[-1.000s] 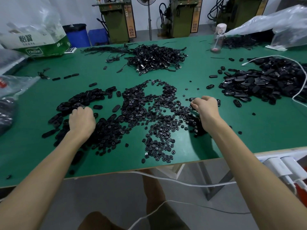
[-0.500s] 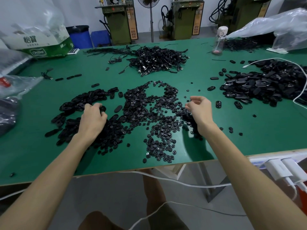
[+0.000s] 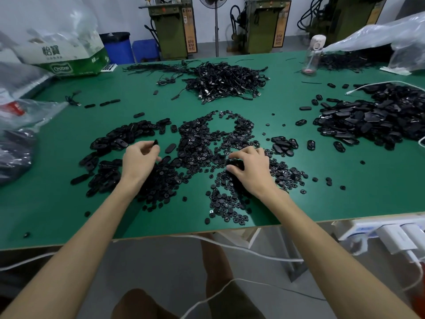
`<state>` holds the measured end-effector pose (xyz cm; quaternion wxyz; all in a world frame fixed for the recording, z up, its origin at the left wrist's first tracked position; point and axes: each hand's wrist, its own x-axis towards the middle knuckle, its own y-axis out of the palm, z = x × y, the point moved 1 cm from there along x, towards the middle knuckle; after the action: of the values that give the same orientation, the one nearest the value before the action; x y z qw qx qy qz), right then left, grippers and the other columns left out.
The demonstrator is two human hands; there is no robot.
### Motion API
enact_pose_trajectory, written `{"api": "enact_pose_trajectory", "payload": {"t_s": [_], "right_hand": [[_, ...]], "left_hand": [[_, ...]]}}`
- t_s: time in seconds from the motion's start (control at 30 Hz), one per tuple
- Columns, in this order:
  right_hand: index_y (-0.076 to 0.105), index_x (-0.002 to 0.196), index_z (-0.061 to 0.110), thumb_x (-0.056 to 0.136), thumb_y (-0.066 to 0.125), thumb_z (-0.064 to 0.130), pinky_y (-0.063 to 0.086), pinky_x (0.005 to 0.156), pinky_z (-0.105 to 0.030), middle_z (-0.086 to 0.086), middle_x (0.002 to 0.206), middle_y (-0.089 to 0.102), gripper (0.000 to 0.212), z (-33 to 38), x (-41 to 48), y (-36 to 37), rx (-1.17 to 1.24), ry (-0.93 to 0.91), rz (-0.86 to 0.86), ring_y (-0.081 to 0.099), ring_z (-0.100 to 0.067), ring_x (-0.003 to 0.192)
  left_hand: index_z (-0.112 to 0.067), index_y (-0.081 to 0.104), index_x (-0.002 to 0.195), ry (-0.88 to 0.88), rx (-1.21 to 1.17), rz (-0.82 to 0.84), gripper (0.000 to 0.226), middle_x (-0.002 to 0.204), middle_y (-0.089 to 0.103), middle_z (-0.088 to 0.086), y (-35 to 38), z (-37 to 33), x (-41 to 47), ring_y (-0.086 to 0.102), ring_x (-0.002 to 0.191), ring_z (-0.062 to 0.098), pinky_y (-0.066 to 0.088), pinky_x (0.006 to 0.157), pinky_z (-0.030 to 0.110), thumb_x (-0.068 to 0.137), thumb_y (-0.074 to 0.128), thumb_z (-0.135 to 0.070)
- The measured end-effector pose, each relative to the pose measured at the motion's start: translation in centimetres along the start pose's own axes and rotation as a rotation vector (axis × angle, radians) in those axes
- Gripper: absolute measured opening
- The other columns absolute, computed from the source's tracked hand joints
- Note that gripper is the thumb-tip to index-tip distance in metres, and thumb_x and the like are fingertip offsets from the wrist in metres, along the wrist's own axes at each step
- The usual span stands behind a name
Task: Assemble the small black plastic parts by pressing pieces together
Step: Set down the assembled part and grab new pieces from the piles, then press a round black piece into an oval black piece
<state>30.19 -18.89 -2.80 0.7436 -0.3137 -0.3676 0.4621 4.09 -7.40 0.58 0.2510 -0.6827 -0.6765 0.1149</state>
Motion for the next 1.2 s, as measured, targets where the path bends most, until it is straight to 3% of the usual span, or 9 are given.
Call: {"api": "enact_pose_trajectory", "payload": {"t_s": [0.13,0.3,0.43,0.6,0.83,1.07,1.2], "right_hand": [[0.069,0.131,0.022,0.098,0.067,0.042,0.029,0.101,-0.038,-0.001,0.123,0.058,0.039,0.3,0.4,0.5,0.019,0.002,-0.001,0.039,-0.024,0.121],[0.069,0.131,0.018,0.098,0.067,0.038,0.03,0.102,-0.038,-0.004,0.123,0.057,0.038,0.4,0.9,0.8,0.032,0.028,-0.009,0.04,-0.026,0.122],[0.068,0.132,0.017,0.099,0.067,0.037,0.03,0.102,-0.036,-0.004,0.123,0.056,0.039,0.8,1.2,1.0,0.012,0.031,-0.018,0.04,-0.025,0.122],[0.068,0.132,0.018,0.098,0.067,0.041,0.033,0.104,-0.037,-0.003,0.123,0.054,0.041,1.5,1.5,1.4,-0.002,0.001,-0.033,0.04,-0.025,0.12],[0.071,0.126,0.017,0.1,0.062,0.043,0.034,0.099,-0.038,-0.004,0.124,0.057,0.038,2.3,2.0,2.0,-0.037,-0.024,-0.011,0.042,-0.026,0.119],[0.073,0.108,0.012,0.1,0.066,0.023,0.038,0.095,-0.038,-0.007,0.115,0.059,0.015,1.9,2.0,2.0,0.0,-0.013,-0.015,0.044,-0.028,0.113],[0.073,0.102,0.012,0.1,0.065,0.023,0.039,0.095,-0.039,-0.006,0.111,0.062,0.014,2.2,2.0,1.7,0.079,0.0,-0.033,0.045,-0.026,0.11]], "left_hand": [[-0.002,0.068,0.117,-0.249,-0.598,0.181,0.019,0.103,0.073,0.009,1.7,-1.4,-1.0,0.075,0.088,0.017,0.054,0.072,0.025,0.103,0.06,-0.013],[0.001,0.069,0.118,-0.308,-0.824,0.307,0.022,0.102,0.076,0.009,4.4,-2.7,-2.6,0.075,0.092,0.016,0.057,0.075,0.026,0.104,0.058,-0.011],[0.0,0.069,0.119,-0.317,-0.84,0.334,0.024,0.101,0.077,0.007,6.4,-3.7,-3.4,0.075,0.088,0.013,0.057,0.069,0.022,0.106,0.055,-0.015],[0.005,0.068,0.12,-0.302,-0.822,0.321,0.024,0.094,0.074,0.009,8.1,-4.3,-4.2,0.072,0.078,0.012,0.054,0.063,0.02,0.107,0.051,-0.006],[-0.001,0.071,0.106,-0.259,-0.832,0.224,0.016,0.082,0.075,0.003,10.2,-5.0,-5.7,0.068,0.068,0.014,0.053,0.06,0.024,0.104,0.056,-0.004],[0.002,0.069,0.109,-0.17,-0.739,0.207,0.016,0.087,0.07,0.013,11.2,-4.6,-6.2,0.063,0.069,0.019,0.049,0.056,0.023,0.104,0.055,-0.003],[0.0,0.069,0.109,-0.112,-0.734,0.193,0.015,0.081,0.071,0.007,11.1,-4.2,-6.4,0.064,0.067,0.013,0.048,0.054,0.021,0.104,0.055,-0.003]]}}
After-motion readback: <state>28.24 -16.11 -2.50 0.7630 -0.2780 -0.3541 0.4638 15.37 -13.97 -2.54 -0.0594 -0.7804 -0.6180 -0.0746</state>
